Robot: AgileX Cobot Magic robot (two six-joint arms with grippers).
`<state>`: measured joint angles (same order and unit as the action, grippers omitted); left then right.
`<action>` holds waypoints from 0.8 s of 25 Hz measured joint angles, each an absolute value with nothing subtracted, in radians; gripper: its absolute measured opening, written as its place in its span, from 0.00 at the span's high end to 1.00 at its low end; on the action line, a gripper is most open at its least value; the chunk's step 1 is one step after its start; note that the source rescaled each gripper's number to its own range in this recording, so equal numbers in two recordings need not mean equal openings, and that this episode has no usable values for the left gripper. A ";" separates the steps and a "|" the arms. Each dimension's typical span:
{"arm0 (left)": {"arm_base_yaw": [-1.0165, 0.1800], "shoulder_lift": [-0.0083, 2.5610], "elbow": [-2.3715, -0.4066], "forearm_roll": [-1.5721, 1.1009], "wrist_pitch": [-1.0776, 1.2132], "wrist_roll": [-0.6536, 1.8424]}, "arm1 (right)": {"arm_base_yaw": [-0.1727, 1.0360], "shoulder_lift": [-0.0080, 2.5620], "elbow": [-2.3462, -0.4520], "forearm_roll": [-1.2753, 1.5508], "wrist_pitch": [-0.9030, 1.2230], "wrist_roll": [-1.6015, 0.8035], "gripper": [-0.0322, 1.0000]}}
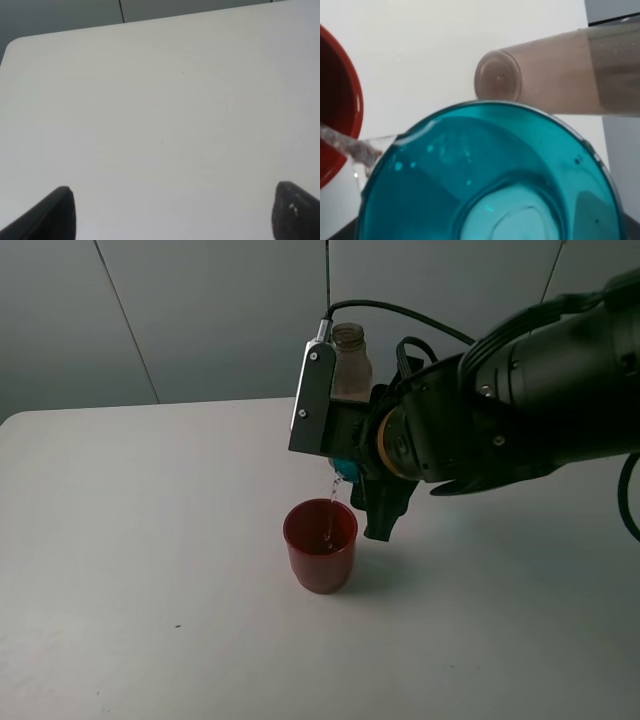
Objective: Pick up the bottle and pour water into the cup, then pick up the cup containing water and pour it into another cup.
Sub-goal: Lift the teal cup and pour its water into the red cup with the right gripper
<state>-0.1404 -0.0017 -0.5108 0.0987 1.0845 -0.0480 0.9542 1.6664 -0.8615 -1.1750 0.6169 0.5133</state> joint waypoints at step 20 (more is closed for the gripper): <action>-0.140 -0.002 -0.511 0.099 1.085 -0.046 | 0.954 1.666 -0.861 -1.242 0.625 0.523 0.88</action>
<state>-0.1404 -0.0017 -0.5108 0.0987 1.0845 -0.0459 0.9542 1.6664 -0.8615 -1.2420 0.6250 0.5234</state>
